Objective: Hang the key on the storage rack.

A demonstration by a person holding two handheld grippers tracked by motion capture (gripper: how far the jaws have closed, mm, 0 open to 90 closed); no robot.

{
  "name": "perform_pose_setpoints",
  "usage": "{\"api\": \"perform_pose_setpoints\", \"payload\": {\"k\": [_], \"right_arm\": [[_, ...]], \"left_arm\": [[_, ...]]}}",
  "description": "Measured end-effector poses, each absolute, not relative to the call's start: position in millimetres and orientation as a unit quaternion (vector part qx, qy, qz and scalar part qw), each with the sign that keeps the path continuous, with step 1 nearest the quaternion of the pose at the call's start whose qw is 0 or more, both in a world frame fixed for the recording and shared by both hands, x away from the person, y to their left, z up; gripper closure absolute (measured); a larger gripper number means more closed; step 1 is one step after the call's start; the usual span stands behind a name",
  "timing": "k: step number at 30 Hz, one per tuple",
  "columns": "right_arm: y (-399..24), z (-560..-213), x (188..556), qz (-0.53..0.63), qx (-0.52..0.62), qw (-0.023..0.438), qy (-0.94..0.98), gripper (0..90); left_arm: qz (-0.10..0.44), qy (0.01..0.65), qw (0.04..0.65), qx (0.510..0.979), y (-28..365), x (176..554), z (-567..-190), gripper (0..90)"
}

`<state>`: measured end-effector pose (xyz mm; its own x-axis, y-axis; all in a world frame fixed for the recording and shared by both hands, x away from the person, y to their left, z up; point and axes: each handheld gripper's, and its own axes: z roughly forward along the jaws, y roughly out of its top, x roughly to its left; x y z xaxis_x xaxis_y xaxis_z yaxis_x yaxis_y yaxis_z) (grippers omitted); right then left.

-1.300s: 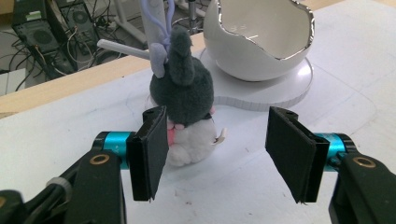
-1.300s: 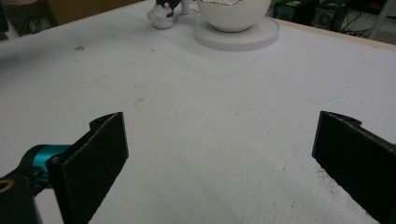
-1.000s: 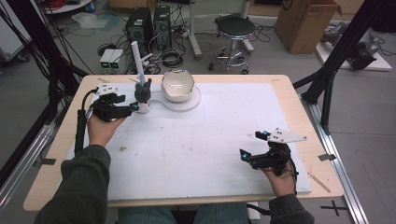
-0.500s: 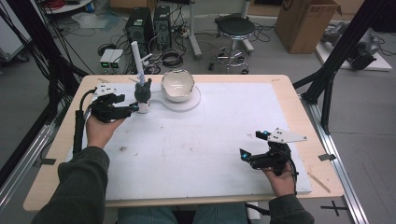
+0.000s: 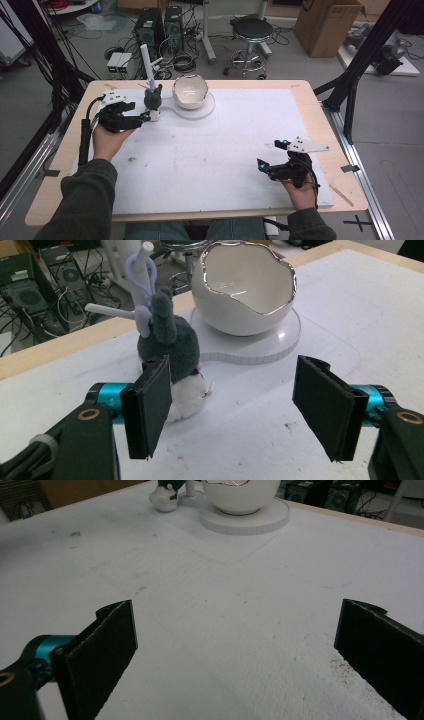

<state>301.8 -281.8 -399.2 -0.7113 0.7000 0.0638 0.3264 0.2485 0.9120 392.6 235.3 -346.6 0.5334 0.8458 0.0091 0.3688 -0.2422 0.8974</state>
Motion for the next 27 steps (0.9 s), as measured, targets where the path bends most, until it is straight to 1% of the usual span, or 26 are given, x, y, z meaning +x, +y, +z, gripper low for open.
{"api": "perform_pose_setpoints", "payload": {"k": [14, 27], "right_arm": [[-283, -399, 302, 0.513, 0.337, 0.186, 0.767, 2.8], [-283, -399, 303, 0.512, 0.340, 0.188, 0.766, 2.8]], "left_arm": [[0.253, 0.405, 0.479, 0.737, 238, 382, -351, 31.0], [0.246, 0.395, 0.482, 0.742, 238, 367, -351, 27.9]]}}
